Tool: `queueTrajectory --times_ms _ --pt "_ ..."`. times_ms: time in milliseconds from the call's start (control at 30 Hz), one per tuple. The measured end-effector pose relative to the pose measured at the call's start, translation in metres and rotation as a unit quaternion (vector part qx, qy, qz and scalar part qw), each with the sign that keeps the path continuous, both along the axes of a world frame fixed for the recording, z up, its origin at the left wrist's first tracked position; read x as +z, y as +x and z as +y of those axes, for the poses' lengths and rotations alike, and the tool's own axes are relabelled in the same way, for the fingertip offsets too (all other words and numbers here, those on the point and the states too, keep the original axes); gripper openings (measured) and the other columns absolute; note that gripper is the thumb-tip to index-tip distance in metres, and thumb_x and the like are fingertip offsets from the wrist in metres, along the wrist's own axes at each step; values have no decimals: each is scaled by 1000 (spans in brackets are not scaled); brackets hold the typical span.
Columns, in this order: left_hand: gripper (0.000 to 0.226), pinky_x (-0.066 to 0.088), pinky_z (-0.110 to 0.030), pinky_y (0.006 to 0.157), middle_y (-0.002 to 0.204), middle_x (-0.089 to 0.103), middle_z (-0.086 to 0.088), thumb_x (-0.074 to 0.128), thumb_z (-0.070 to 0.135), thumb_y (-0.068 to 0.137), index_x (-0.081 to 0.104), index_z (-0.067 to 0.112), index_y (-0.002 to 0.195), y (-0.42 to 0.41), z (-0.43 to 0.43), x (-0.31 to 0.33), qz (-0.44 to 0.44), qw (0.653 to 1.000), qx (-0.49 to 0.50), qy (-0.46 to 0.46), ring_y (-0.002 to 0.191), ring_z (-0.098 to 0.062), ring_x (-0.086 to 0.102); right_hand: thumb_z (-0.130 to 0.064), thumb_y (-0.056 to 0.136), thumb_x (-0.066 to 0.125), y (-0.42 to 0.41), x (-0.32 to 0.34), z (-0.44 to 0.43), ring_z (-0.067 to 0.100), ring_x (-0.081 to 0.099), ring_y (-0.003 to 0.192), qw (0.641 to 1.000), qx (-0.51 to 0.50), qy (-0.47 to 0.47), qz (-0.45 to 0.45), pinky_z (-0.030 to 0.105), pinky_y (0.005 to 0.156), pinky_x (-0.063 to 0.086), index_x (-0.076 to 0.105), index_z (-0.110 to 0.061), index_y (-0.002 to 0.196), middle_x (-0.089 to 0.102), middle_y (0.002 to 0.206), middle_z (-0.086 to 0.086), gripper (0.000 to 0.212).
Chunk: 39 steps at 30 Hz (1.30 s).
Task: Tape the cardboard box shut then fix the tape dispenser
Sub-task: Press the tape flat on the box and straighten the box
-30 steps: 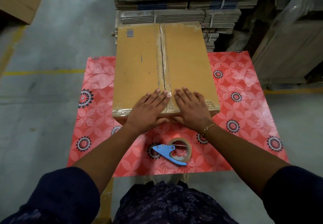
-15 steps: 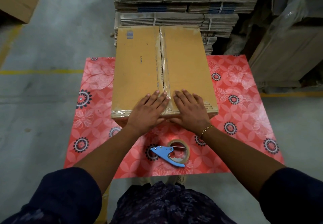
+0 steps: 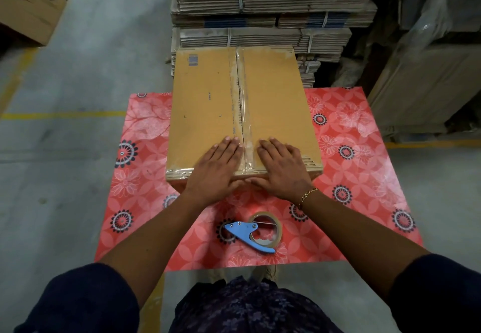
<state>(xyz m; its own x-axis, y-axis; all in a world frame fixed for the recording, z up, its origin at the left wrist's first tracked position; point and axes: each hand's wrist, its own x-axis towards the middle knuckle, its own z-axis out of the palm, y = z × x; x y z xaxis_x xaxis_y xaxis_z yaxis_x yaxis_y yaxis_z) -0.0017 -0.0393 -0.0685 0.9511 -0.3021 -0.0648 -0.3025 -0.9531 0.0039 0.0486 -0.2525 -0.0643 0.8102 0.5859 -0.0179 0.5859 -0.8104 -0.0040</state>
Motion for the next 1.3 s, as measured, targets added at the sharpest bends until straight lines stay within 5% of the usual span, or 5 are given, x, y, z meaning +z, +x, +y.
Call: queueTrajectory --times_ms 667,833,1033,1133,1300 --pt "93 3 -39 128 171 -1 -9 56 36 91 0 11 161 8 5 1 57 998 -13 -17 158 -25 -4 -51 89 54 5 0 -3 31 15 155 997 47 -46 43 57 120 20 20 -34 158 18 169 4 79" --pt "106 1 -54 125 170 -11 -3 56 68 80 6 23 162 0 29 14 103 986 72 -111 156 -26 -13 -60 90 49 17 15 -43 27 29 149 977 -105 175 69 50 117 27 32 -19 155 31 163 9 79" --pt "84 31 -53 117 163 32 -14 41 67 92 24 16 157 -22 69 -2 12 808 451 -379 147 -36 34 -40 98 58 33 17 -65 28 54 126 728 -392 441 351 41 109 41 38 -11 149 51 148 11 62" --pt "72 47 -49 103 132 63 -11 41 69 86 47 22 140 -21 81 -6 80 720 487 -489 120 -37 59 -27 98 60 31 15 -57 27 62 116 705 -383 486 346 45 105 48 51 -14 136 64 132 8 41" --pt "55 50 -41 95 120 69 -10 49 57 89 59 19 128 -25 124 -4 32 711 470 -522 108 -27 63 -27 99 59 35 13 -24 23 61 118 712 -345 505 345 44 106 48 50 -18 141 63 132 2 44"
